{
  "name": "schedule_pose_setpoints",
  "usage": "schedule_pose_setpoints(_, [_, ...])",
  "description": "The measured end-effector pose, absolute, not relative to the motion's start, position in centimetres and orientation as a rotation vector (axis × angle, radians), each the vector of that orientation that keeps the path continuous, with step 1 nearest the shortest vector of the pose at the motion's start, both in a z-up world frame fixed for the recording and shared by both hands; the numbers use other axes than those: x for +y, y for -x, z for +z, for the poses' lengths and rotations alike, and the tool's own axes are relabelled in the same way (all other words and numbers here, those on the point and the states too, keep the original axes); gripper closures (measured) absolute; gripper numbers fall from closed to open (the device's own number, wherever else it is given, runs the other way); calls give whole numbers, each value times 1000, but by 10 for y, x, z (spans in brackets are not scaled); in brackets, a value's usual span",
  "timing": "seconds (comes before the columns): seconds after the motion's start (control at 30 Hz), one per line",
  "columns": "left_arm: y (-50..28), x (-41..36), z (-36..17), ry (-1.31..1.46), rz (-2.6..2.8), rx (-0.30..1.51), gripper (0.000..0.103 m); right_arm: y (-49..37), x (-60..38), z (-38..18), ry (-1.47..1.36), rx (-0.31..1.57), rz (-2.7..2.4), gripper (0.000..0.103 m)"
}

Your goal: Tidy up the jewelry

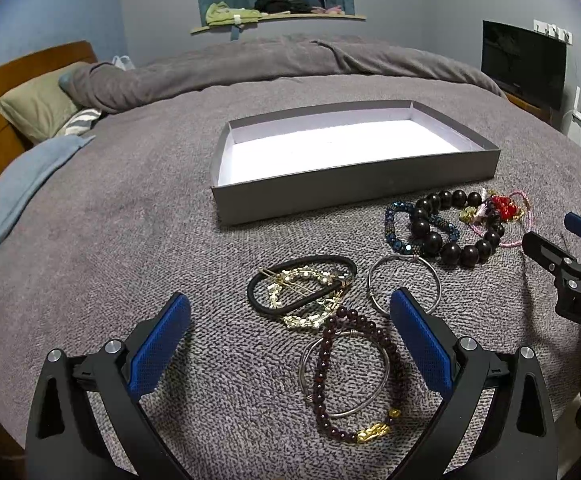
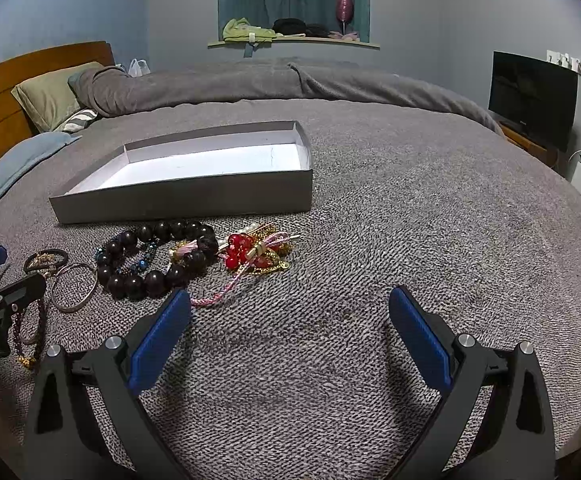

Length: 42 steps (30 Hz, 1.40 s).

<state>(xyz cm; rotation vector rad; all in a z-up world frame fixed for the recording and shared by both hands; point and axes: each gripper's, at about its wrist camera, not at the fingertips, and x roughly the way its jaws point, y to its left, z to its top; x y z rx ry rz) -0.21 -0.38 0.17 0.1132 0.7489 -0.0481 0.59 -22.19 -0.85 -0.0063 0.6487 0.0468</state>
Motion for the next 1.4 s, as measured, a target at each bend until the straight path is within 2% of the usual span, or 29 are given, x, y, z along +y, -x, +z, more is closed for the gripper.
schedule_pose_setpoints(1.4, [4,0,2,-107,-45,739,4,-1,-214,-13,14,639,64,5])
